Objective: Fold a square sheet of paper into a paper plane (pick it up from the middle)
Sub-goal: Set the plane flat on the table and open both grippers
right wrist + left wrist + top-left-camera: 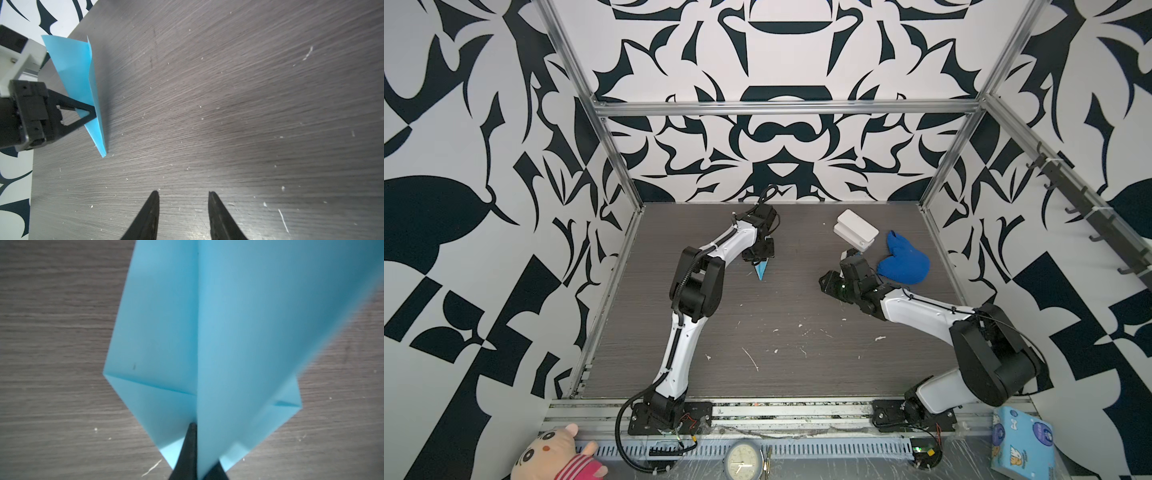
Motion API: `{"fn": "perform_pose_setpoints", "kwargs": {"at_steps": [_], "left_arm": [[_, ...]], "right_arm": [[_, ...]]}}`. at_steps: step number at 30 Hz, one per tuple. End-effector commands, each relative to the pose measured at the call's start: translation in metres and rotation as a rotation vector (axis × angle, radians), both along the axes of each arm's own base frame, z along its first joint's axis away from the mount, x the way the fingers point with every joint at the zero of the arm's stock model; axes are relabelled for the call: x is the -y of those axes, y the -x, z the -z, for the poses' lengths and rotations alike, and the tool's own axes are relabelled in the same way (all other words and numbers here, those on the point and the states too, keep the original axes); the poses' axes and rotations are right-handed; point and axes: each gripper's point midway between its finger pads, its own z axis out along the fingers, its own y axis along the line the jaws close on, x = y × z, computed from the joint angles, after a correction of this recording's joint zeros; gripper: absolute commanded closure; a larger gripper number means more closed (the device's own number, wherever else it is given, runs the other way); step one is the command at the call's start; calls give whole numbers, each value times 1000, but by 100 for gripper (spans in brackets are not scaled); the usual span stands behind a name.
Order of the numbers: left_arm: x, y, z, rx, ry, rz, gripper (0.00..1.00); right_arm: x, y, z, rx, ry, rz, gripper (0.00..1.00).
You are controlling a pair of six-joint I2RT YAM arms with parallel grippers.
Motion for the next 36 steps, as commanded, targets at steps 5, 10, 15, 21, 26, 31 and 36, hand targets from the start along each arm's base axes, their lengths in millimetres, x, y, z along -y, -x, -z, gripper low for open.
{"fn": "perform_pose_setpoints", "kwargs": {"at_steps": [5, 10, 15, 21, 26, 31, 36], "left_arm": [[0, 14, 17, -87, -40, 31, 91], [-2, 14, 22, -100, -55, 28, 86], [-5, 14, 27, -110, -67, 0, 81], [-2, 14, 25, -114, -47, -25, 82], [1, 9, -14, -56, -10, -39, 68], [-6, 14, -63, 47, 31, -47, 44], [-21, 25, -116, 164, 62, -64, 32]], "right_arm": [[-2, -5, -11, 44, -42, -5, 58], [-4, -5, -11, 41, -47, -11, 58], [-3, -3, -10, 38, -52, -7, 59], [-2, -4, -11, 42, -53, -2, 59], [6, -7, -21, 59, -13, 20, 55], [26, -15, -34, 96, 61, 57, 38], [57, -24, -63, 177, 134, 105, 30]]}}
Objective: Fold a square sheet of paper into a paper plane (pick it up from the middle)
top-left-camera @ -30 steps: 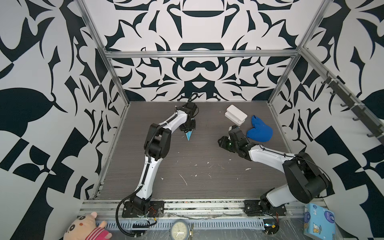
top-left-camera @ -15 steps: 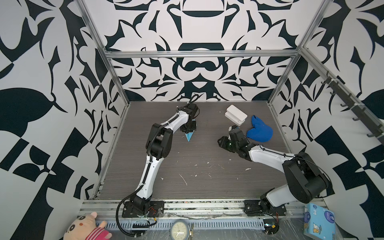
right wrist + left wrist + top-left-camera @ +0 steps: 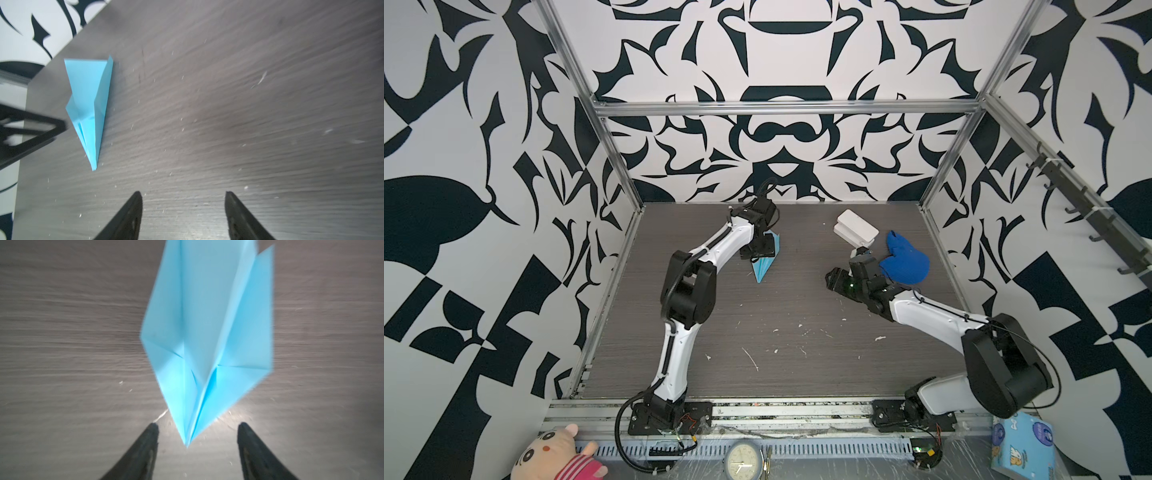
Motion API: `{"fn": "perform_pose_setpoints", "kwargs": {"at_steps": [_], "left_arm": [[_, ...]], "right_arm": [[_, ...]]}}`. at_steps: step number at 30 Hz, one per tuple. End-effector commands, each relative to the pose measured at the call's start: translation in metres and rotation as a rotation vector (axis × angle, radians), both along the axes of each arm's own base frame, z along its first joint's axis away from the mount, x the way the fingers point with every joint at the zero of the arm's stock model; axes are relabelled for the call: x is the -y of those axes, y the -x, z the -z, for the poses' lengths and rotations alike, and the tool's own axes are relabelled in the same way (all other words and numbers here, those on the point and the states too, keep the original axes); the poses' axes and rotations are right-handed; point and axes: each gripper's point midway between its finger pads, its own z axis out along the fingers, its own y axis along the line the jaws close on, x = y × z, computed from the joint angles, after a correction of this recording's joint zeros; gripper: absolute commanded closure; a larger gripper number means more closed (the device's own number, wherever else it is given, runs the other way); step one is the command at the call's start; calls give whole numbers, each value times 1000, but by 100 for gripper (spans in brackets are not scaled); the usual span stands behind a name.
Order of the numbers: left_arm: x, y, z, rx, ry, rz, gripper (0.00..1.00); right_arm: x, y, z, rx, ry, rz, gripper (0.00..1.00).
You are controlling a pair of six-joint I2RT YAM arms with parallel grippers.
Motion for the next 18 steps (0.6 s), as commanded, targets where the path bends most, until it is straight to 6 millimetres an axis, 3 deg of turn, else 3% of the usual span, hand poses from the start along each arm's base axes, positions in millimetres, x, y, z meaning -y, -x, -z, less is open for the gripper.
{"fn": "perform_pose_setpoints", "kwargs": {"at_steps": [1, 6, 8, 10, 14, 18], "left_arm": [[-18, 6, -57, 131, 23, -32, 29], [-61, 19, -120, 410, -8, -93, 11], [-90, 28, -140, 551, -56, -155, 1], [-117, 40, -152, 662, -89, -227, 0], [-177, 69, -156, 841, -166, -394, 1], [-230, 90, -119, 903, -268, -484, 1]], "right_arm": [[24, -17, -50, 143, 87, 39, 29], [75, -19, -116, 341, 351, 122, 23], [97, -17, -139, 418, 460, 179, 22], [112, -14, -152, 469, 529, 209, 21], [142, -6, -141, 488, 657, 261, 20], [172, 4, -103, 453, 757, 306, 20]]}}
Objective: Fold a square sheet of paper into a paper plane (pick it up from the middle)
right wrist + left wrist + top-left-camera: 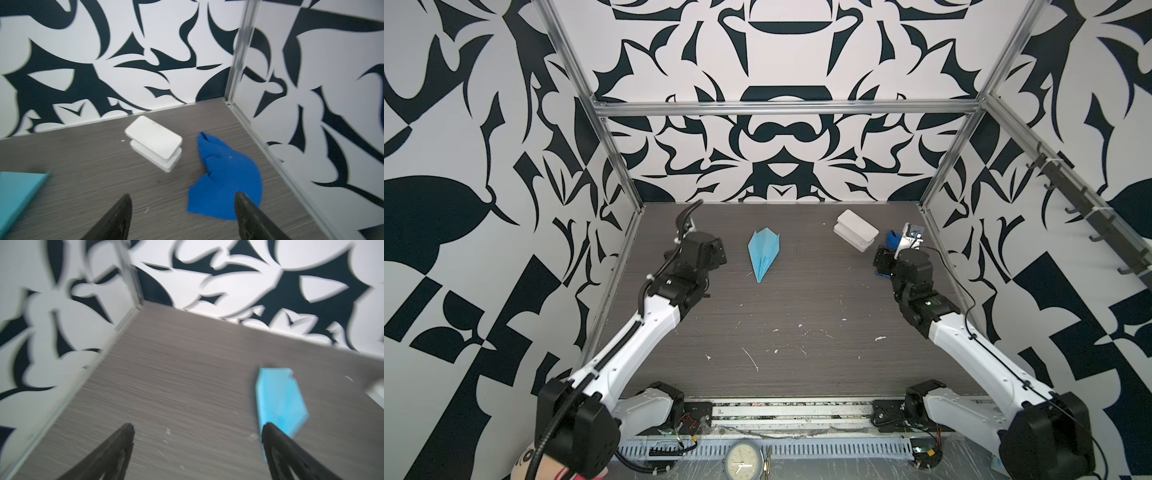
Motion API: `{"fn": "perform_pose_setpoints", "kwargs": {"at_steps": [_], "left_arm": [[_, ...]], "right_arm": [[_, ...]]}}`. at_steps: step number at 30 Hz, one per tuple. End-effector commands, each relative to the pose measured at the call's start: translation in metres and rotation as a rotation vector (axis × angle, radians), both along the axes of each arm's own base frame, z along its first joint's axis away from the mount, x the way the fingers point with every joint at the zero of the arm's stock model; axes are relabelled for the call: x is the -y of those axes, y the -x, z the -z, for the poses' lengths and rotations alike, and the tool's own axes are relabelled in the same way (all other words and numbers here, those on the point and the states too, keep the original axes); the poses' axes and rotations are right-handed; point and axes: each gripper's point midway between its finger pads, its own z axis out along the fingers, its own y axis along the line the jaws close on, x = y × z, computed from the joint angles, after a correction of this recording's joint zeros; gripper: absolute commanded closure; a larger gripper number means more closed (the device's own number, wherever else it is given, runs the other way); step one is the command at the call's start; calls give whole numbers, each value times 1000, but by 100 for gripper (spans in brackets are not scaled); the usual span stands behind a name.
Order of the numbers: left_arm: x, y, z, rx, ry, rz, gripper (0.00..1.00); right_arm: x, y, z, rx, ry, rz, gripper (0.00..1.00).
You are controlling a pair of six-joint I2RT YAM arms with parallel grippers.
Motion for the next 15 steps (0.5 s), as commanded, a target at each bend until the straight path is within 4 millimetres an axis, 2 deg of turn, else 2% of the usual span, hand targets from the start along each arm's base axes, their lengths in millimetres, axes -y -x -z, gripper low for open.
{"fn": "perform_pose_setpoints", "kwargs": {"at_steps": [1, 3, 5, 8, 11, 15], "left_arm": [[-47, 6, 11, 123, -94, -148, 1], [-65, 17, 31, 104, -103, -184, 1], [-77, 22, 51, 73, -77, -176, 0], [-96, 26, 74, 55, -50, -194, 1], [-103, 23, 93, 47, -14, -163, 0], [-94, 12, 99, 95, -13, -77, 0]], "right_arm": [[33, 8, 25, 1, 121, 99, 20], [44, 13, 52, -32, 101, 129, 20], [46, 16, 72, -64, 76, 120, 20], [44, 15, 90, -75, 68, 88, 20], [44, 9, 103, -95, 78, 63, 20], [36, -2, 111, -77, 48, -12, 20]]}}
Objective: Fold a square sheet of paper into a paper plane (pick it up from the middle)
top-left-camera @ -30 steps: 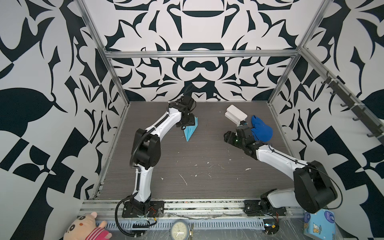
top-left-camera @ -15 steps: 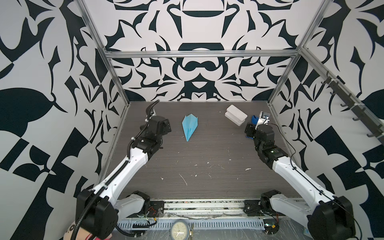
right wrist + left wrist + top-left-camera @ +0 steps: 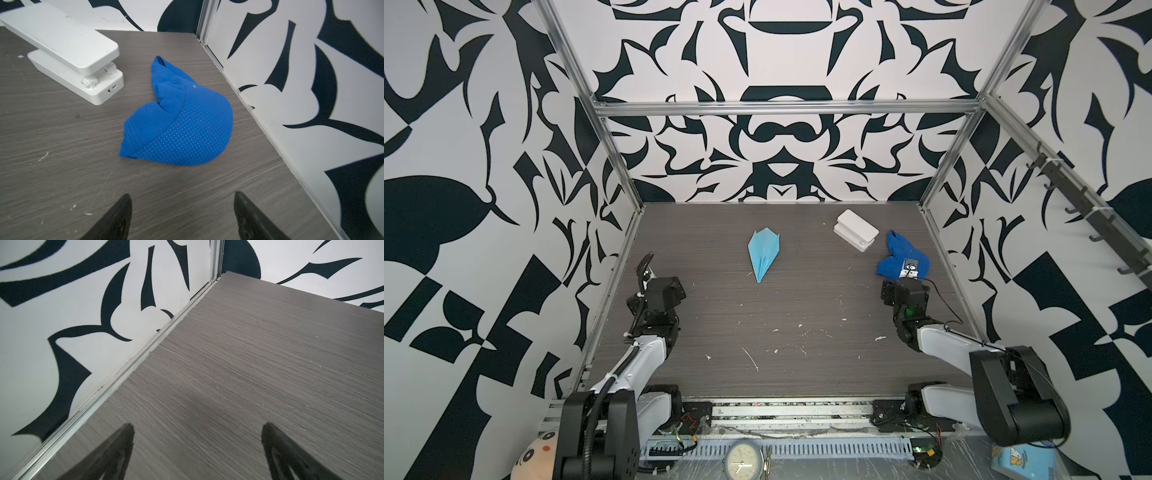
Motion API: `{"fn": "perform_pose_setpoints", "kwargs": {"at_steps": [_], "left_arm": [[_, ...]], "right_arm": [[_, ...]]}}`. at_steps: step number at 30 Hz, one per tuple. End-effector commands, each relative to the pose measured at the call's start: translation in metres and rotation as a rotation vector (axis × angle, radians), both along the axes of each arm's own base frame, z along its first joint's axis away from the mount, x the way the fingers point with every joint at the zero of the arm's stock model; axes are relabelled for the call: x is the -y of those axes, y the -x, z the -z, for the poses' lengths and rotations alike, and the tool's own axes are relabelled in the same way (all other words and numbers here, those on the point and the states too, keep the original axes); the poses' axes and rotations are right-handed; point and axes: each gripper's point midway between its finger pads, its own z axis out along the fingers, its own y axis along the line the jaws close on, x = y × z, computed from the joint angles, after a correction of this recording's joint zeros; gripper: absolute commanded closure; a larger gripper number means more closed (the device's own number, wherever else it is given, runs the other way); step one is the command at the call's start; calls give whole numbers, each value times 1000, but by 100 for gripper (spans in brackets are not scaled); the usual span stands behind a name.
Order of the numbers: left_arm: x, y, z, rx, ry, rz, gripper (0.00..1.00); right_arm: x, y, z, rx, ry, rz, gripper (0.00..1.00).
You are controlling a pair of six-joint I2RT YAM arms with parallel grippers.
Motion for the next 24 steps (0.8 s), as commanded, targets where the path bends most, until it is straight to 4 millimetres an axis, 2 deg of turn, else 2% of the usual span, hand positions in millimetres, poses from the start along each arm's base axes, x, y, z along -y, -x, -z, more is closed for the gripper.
{"fn": "perform_pose_setpoints", "kwargs": {"at_steps": [1, 7, 8, 13, 14, 15, 18, 21, 24], "left_arm": [[22, -21, -16, 135, 8, 152, 0], [42, -36, -24, 235, -24, 303, 0], [45, -39, -14, 205, -23, 325, 0], [43, -48, -2, 208, -22, 342, 0], [42, -51, 4, 198, -17, 339, 0], [42, -54, 9, 184, -13, 338, 0], [41, -63, 18, 166, -15, 337, 1], [39, -64, 20, 128, 0, 324, 1], [30, -71, 26, 86, 3, 276, 1]], "right_arm": [[-12, -20, -20, 119, -45, -97, 20], [-31, -27, -12, 158, -127, -244, 21], [-32, -27, -8, 175, -128, -252, 21], [-38, -30, 4, 180, -131, -287, 21], [-40, -32, 5, 177, -132, -299, 7], [-43, -33, 4, 178, -134, -318, 0], [-43, -37, 9, 124, -138, -315, 0], [-41, -43, 10, 111, -141, -288, 0], [-43, -42, 11, 102, -132, -289, 0]]}}
